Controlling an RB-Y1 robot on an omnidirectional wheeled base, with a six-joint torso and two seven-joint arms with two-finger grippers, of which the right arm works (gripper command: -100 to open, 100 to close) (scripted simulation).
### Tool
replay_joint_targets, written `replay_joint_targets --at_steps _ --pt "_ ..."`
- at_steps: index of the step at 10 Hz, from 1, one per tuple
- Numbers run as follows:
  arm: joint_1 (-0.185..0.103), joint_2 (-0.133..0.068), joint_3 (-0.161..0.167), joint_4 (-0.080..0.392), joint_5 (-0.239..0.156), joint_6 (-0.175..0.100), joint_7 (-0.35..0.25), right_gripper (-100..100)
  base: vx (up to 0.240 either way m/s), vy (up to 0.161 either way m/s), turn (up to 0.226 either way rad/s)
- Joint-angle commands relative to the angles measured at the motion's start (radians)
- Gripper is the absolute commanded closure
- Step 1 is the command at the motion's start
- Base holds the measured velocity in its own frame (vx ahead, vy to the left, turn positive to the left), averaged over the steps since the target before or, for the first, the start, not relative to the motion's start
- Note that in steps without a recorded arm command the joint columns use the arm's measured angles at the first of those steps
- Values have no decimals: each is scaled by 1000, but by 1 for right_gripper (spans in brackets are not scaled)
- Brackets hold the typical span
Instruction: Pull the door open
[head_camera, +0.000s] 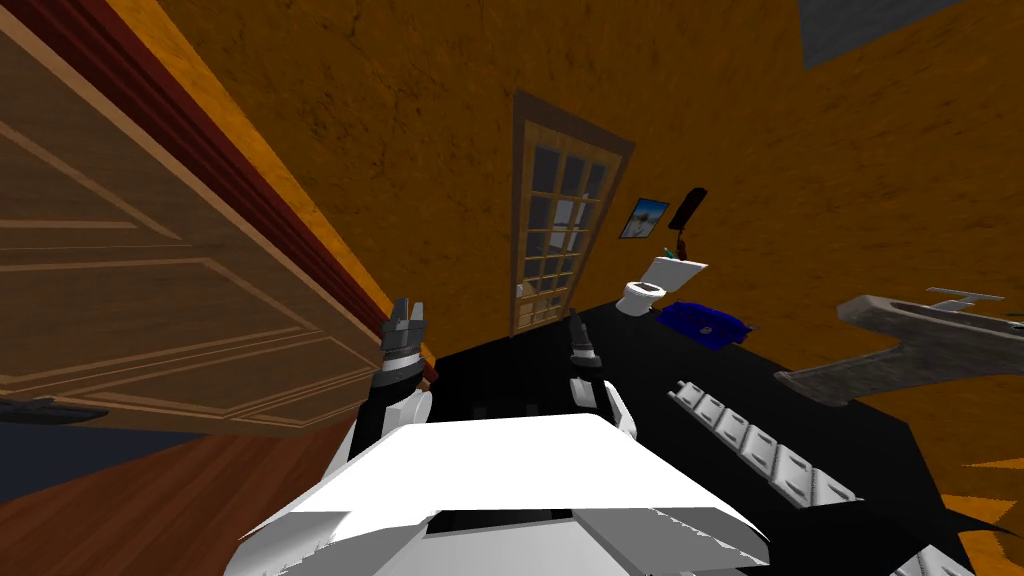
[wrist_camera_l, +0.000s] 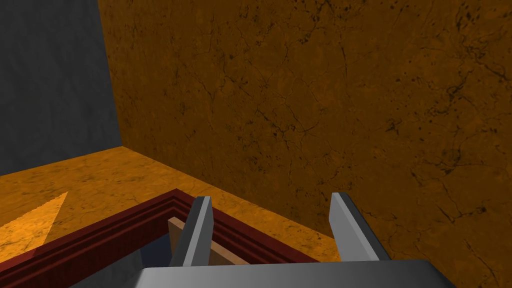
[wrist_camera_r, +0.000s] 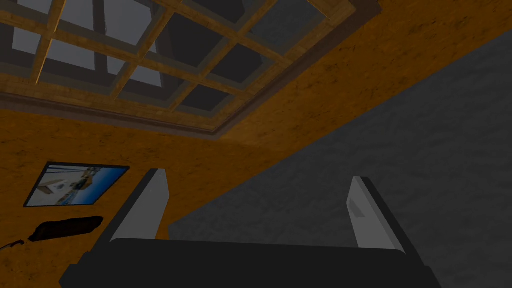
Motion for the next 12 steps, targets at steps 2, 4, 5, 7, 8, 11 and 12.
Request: replay_joint_targets --at_steps 2,4,5,7,8,11,12 --pt "-28 -10 -2 71 19 -16 53 -100 91 4 13" --pt "-46 -17 -3 124 34 -28 92 -100 109 8 10" --pt "-55 -20 -3 151 41 -34 111 -100 99 5 14" --pt "-73 -27 -4 200 56 -46 151 -100 101 6 11" --pt "-83 -30 -5 227 63 -53 171 -100 90 7 15" --pt "-101 -36 -5 286 78 -65 211 -100 69 4 7" --pt "-111 -38 -6 313 86 -72 232 -100 85 6 12"
